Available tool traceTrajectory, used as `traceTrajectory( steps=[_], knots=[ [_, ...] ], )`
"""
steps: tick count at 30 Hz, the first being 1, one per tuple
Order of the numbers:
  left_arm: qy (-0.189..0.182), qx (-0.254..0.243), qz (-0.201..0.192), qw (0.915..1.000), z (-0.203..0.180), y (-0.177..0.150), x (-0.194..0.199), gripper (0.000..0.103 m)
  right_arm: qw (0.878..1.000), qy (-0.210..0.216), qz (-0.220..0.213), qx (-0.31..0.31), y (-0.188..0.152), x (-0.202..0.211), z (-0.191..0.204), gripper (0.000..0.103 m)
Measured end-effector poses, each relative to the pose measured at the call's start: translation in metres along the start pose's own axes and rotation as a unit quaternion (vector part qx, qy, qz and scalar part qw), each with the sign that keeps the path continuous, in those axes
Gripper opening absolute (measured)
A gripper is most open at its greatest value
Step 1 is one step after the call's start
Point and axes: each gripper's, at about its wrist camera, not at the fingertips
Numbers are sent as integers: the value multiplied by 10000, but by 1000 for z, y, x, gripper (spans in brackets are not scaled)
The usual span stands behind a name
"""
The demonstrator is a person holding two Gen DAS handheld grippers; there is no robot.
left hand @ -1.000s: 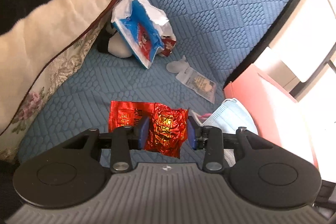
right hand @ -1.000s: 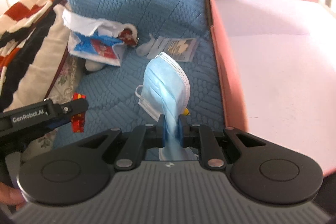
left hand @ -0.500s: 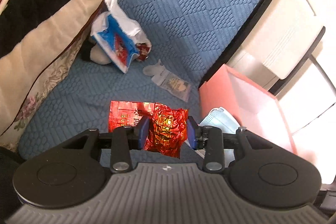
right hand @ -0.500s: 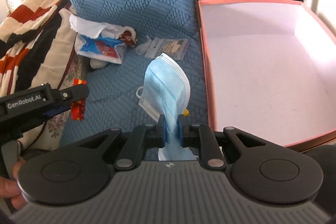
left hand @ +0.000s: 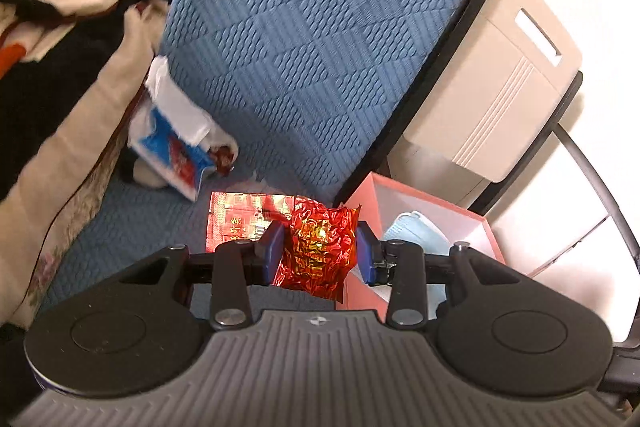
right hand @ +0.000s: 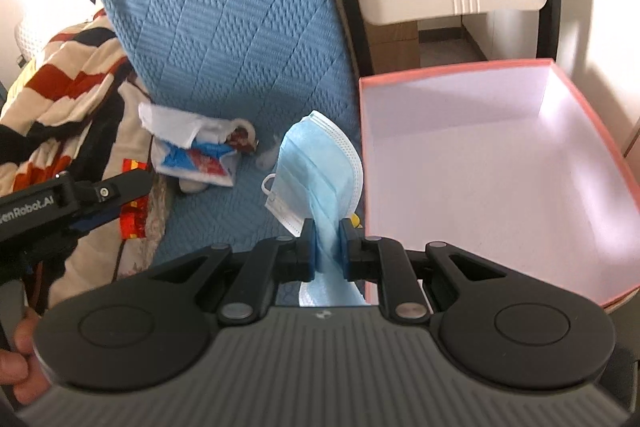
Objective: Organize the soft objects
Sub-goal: 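Carry the red packet and face mask with both grippers into the pink box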
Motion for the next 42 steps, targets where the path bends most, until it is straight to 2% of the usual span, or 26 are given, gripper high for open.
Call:
traceTrajectory(
  steps=[11,18,28,42],
  knots=[
    [-323,-218,-201,9990,-66,25,-3,43,9992,-45,-381,93,40,28,-30,16],
    [-444,-381,-225,9980,-106,30,-15,43,9985,-113,-542,14,55,39,-65,16],
    [-484,-512,111,9975,-145,14,-61,44,9990,-223,-331,-219,58,20,-117,16],
    [-270,-533,795,9950,-160,-32,-145,44,9979,-439,260,-396,47,-44,-186,16]
  ],
)
Point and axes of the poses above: each gripper's, at about its wrist camera, not at the fingertips, and x roughly against the way its jaws point, z to its left, y to its top, and after that the axes turned 5 degrees about -y, right-handed
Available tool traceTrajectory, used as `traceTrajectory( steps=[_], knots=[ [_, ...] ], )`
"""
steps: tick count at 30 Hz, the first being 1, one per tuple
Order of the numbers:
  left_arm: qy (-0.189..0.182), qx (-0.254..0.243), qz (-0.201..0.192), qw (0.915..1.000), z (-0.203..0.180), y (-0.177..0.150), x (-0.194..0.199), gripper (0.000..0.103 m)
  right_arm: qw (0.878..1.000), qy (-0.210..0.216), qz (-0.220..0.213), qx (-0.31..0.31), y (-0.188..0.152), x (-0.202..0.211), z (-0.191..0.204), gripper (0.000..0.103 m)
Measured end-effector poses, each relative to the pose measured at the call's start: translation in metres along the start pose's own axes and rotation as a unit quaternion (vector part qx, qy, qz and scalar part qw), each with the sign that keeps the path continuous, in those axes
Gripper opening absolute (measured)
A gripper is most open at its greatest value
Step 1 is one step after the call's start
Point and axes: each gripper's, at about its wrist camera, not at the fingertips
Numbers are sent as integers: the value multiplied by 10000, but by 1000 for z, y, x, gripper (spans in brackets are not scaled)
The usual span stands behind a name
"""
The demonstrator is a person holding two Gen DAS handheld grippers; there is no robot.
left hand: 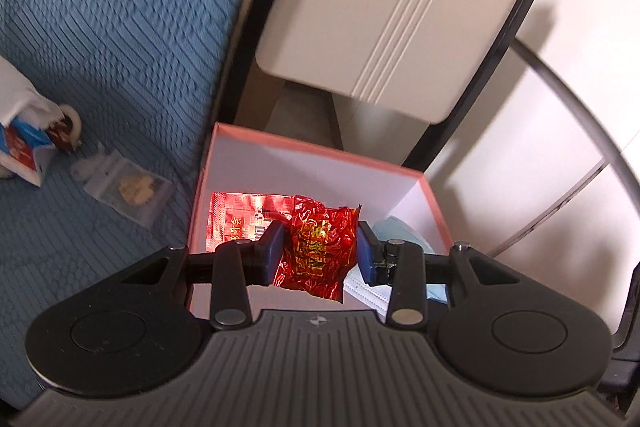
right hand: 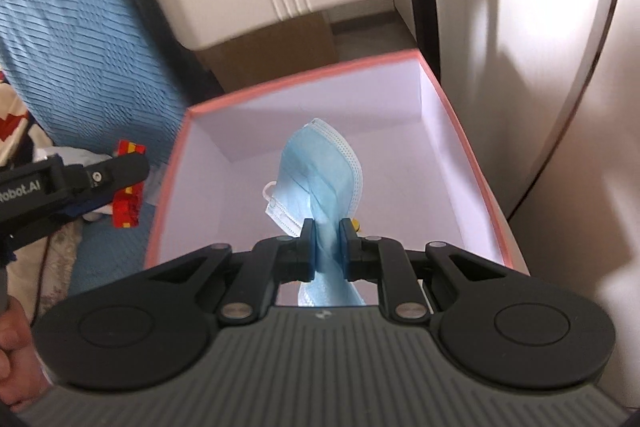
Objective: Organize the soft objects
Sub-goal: 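Carry the red packet and face mask with both grippers into the pink box, then open both grippers to drop the packet and mask into the box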
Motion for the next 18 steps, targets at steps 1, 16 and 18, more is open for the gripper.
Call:
traceTrajectory(
  steps=[1,16,18],
  knots=[
    [21,-5,52,10000,0,-3,-6,44,10000,-2,62,-16,-2,-6,-4,16],
    [183,-89,605,9980,-1,-22,-66,44,9981,-75,607,-58,-23,-65,-29,17],
    [237,-22,568,9981,0,-21,-68,45,9980,-30,633,-38,-23,-68,-28,17]
  ],
)
Point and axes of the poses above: each gripper's, at about its wrist camera, not at the fingertips, and x roughly against the way its jaws point, z to its left, y to its top, and after that the axes turned 5 degrees about -y, right-handed
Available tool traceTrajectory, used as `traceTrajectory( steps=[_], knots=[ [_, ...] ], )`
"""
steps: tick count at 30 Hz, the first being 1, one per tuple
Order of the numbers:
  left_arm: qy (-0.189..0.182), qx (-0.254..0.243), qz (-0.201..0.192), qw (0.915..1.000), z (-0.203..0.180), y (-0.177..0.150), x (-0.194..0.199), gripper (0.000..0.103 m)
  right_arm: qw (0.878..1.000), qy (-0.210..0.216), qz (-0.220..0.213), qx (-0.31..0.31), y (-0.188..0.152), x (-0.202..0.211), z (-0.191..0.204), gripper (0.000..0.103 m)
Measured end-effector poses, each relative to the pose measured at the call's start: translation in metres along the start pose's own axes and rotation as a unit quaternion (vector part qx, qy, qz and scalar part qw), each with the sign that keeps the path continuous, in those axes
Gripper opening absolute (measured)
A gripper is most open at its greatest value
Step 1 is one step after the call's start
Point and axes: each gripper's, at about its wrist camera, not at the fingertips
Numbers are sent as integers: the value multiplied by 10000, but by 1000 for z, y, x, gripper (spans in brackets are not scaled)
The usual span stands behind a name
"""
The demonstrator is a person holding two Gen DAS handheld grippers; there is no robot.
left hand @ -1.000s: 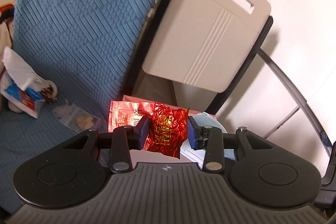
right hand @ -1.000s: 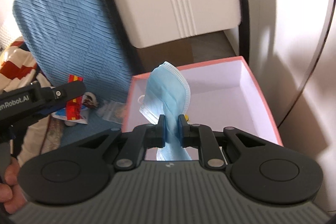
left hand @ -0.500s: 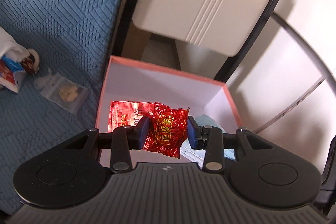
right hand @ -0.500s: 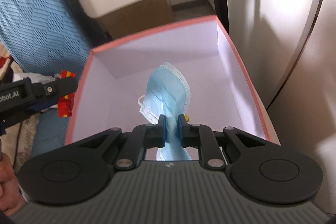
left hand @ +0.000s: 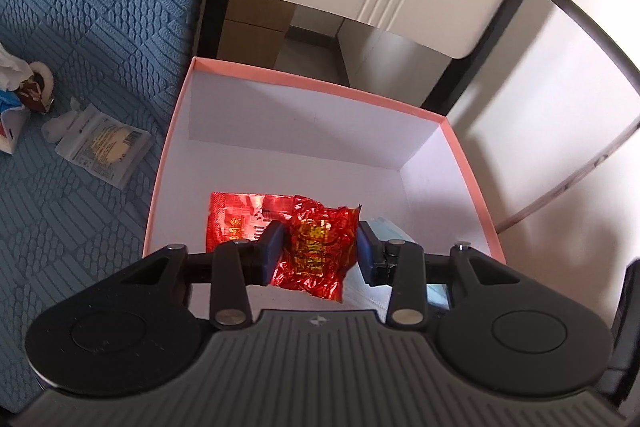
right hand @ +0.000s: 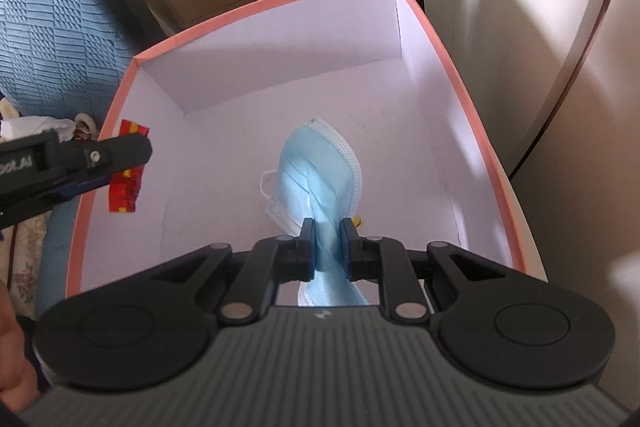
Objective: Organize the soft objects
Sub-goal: 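Open both grippers to drop the packet and mask into the box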
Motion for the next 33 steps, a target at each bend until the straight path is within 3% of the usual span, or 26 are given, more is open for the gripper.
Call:
traceTrajectory(
  steps=[4,6,9,21,33],
  knots=[
    [54,104,40,9999,5,0,0,64,10000,32,9,-87,1,-5,0,25],
    [14,28,38,10000,4,0,4,65,9999,95,68,-77,2,-8,1,39],
    [10,-79,-59,10000,3,2,14,66,10000,32,57,60,2,-3,2,43],
    [24,-496,-653,9966,-6,11,84,66,9984,32,-518,233,10,55,24,44],
    [127,-790,-1413,9867,6,2,176,66,9925,94,-1117,497,6,122,61,44]
  ],
)
Point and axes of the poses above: each gripper's, at about its wrist camera, not at the fingertips, and x roughly against the way its jaws point, z to its left, y to its top, and after that the axes turned 5 degrees about -y, right-handed
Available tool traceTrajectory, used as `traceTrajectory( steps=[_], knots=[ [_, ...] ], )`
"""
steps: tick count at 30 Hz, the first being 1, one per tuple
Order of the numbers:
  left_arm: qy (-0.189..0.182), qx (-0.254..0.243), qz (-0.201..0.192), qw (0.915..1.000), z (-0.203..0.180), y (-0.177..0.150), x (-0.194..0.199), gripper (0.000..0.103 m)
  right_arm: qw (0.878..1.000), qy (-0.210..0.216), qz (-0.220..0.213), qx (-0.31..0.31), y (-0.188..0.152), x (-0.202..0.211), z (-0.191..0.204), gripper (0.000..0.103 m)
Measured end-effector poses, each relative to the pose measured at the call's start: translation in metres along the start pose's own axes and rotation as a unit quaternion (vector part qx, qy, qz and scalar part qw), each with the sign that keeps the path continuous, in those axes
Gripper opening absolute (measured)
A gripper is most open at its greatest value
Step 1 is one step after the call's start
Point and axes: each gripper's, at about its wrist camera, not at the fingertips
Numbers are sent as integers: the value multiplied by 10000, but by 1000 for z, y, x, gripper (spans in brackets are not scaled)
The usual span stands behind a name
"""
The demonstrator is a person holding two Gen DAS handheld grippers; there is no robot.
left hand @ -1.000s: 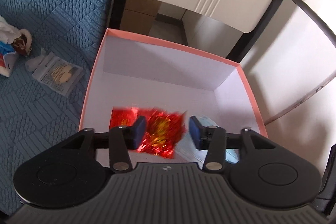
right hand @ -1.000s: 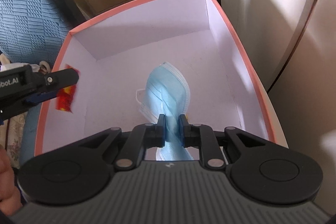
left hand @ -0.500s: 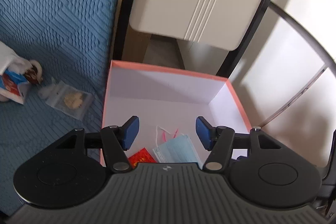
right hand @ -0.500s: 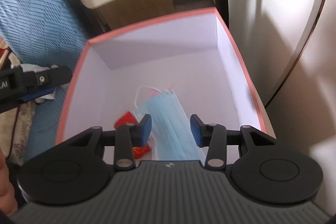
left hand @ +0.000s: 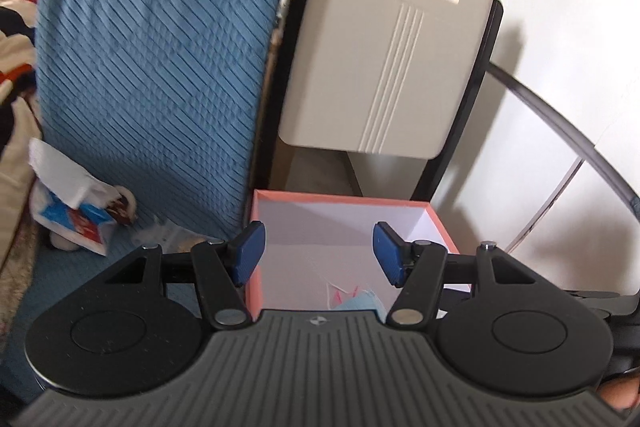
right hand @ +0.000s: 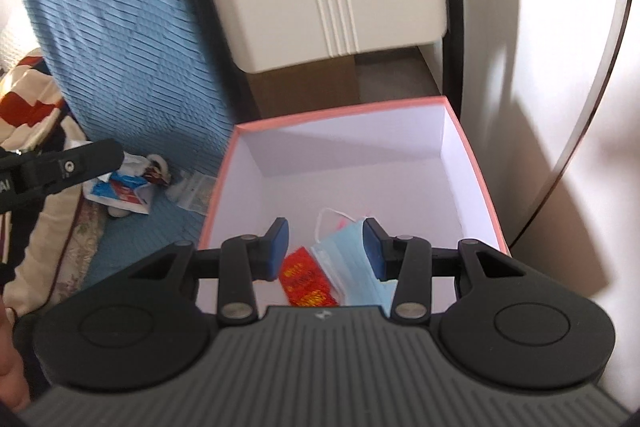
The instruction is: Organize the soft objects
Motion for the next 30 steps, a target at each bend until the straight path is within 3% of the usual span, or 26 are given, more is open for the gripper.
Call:
traceTrajectory(
  steps=[14,30],
  knots=[
    [199,100,-371,9991,46,-11,80,66,9986,80,-347,390,-24,52,60,44],
    [510,130,-523,9972,113,-47,141,66,9957,266,-493,741,-79,80,135,44]
  ],
)
Point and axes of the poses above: each gripper's, at about its wrist camera, not at the fingertips, and x roughly against the way its jaws point, z to its left, y to its top, and after that the axes turned 5 degrees about -y, right-handed
